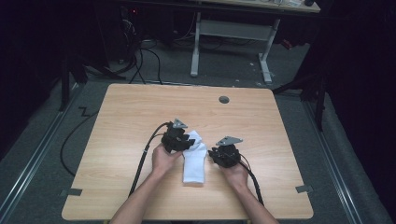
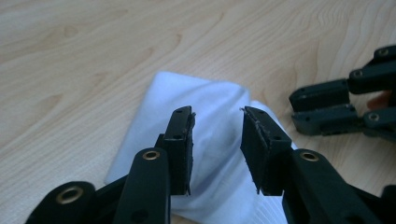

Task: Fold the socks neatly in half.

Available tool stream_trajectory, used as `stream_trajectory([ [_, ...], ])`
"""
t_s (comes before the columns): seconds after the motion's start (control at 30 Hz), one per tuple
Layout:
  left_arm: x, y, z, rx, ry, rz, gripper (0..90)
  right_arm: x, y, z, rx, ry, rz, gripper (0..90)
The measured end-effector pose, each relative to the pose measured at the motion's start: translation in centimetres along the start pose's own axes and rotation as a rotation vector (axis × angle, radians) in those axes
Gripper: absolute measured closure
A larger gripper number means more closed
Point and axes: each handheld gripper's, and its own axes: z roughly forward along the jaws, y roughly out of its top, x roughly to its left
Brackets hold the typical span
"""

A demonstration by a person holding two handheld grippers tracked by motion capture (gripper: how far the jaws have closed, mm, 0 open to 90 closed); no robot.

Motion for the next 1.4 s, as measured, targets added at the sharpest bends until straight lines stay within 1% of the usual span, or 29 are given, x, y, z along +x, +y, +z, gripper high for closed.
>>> stream_trajectory([
  [0.07, 0.0, -0.2, 0.3, 0.013, -0.010, 0.002, 67.4, 0.0, 0.0, 0.0, 0.000, -0.003, -0.002, 74.3],
  [0.13, 0.0, -0.3, 0.5, 0.022, -0.029, 0.006, 74.6, 0.0, 0.0, 0.0, -0.001, -0.004, -0.002, 74.3],
  [0.17, 0.0, -0.3, 0.6, 0.023, -0.032, 0.009, 79.7, 0.0, 0.0, 0.0, -0.001, -0.003, -0.002, 74.3],
  [0.23, 0.0, -0.2, 0.5, 0.022, -0.029, 0.017, 86.0, 0.0, 0.0, 0.0, -0.002, -0.001, -0.003, 74.3],
  [0.3, 0.0, -0.1, 0.1, 0.015, -0.030, 0.021, 87.8, 0.0, 0.0, 0.0, -0.002, 0.000, 0.000, 74.3],
  [0.4, 0.1, 0.0, -0.9, 0.002, -0.031, 0.032, 88.1, -0.1, 0.0, 0.1, -0.006, 0.000, 0.006, 74.3],
  [0.5, 0.0, -0.1, -1.3, 0.011, -0.040, 0.051, 88.1, -0.1, 0.0, 0.1, -0.008, -0.002, 0.005, 74.3],
  [0.57, -0.1, -0.6, -1.0, 0.048, -0.039, 0.068, 87.9, -0.1, 0.0, 0.1, -0.006, -0.005, 0.002, 74.3],
  [0.63, -0.1, -1.0, -0.5, 0.070, -0.037, 0.068, 84.5, 0.0, 0.0, 0.1, -0.006, -0.007, 0.005, 74.2],
  [0.67, -0.1, -1.2, -0.3, 0.077, -0.039, 0.060, 82.2, 0.0, 0.0, 0.1, -0.006, -0.006, 0.003, 74.0],
  [0.73, 0.0, -1.5, -0.1, 0.078, -0.046, 0.048, 77.7, -0.1, 0.0, 0.1, -0.005, -0.001, 0.010, 73.5],
  [0.77, 0.0, -1.7, -0.1, 0.074, -0.049, 0.040, 76.7, -0.1, 0.1, 0.1, 0.000, 0.009, 0.021, 73.6],
  [0.8, 0.0, -1.8, -0.1, 0.072, -0.046, 0.040, 75.2, -0.1, 0.1, 0.1, -0.001, 0.019, 0.032, 73.6],
  [0.83, 0.0, -1.8, -0.2, 0.073, -0.048, 0.043, 74.5, 0.0, 0.2, 0.0, -0.004, 0.020, 0.032, 73.6],
  [0.87, -0.1, -1.9, -0.2, 0.073, -0.039, 0.046, 73.9, 0.1, 0.3, 0.0, -0.010, 0.019, 0.031, 73.7],
  [0.93, 0.0, -2.1, -0.2, 0.074, -0.041, 0.046, 73.9, 0.4, 0.6, -0.1, -0.023, 0.022, 0.026, 74.0],
  [1.0, 0.2, -2.3, -0.1, 0.071, -0.042, 0.038, 74.0, 0.7, 1.0, -0.1, -0.029, 0.033, 0.026, 74.0],
  [1.17, 0.4, -2.6, 0.3, 0.058, -0.041, 0.027, 75.4, 1.1, 1.5, 0.5, -0.017, 0.047, 0.022, 73.7],
  [1.27, 0.6, -2.6, 0.6, 0.045, -0.048, 0.010, 76.0, 0.8, 1.3, 1.1, 0.003, 0.033, 0.026, 73.2],
  [1.4, 0.5, -2.3, 1.0, 0.039, -0.037, 0.020, 77.0, 0.5, 1.5, 1.2, 0.008, 0.005, 0.025, 73.0],
])
